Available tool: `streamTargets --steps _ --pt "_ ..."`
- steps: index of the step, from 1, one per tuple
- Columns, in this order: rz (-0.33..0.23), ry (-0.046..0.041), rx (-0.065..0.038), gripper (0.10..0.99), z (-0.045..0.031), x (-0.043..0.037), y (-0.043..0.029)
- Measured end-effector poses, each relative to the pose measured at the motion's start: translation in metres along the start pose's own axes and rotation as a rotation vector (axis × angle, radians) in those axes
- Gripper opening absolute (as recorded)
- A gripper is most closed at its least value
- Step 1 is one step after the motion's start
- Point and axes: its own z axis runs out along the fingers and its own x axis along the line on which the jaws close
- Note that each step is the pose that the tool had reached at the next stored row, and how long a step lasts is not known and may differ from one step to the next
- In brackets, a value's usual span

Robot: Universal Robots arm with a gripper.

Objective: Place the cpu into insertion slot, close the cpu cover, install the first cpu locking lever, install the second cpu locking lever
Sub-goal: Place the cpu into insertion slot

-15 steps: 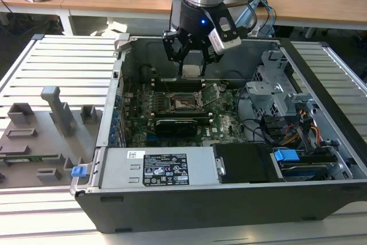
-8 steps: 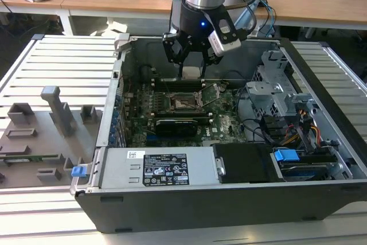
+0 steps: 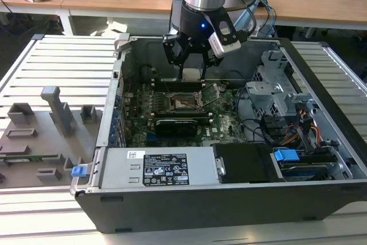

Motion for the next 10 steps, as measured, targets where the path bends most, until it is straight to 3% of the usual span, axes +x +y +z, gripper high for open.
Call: streamTargets --steps 10 --pt "0.0 0.0 0.001 0.541 0.0016 -0.0001 -0.0001"
